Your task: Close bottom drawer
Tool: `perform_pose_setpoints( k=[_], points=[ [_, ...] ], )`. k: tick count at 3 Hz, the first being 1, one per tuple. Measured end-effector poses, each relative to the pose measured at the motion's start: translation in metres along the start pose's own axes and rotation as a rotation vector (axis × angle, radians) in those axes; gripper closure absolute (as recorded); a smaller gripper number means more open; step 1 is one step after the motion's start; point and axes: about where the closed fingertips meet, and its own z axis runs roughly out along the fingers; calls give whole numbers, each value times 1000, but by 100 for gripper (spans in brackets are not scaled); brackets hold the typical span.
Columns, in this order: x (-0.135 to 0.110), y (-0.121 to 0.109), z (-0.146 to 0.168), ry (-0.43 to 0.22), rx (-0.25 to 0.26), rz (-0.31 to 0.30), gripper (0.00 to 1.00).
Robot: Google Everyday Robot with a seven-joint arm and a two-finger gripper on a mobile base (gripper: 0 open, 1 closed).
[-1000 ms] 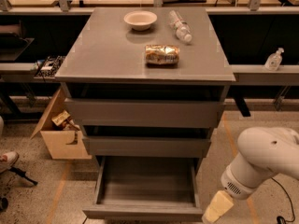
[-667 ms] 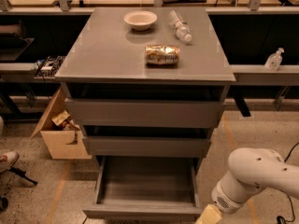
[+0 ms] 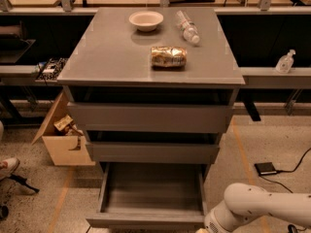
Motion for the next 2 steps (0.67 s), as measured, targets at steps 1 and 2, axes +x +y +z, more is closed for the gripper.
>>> perform_pose_setpoints(
  k=[1, 2],
  points=[
    [4, -6, 51, -4, -45, 30, 18],
    [11, -10, 89, -7, -99, 67, 41]
  ],
)
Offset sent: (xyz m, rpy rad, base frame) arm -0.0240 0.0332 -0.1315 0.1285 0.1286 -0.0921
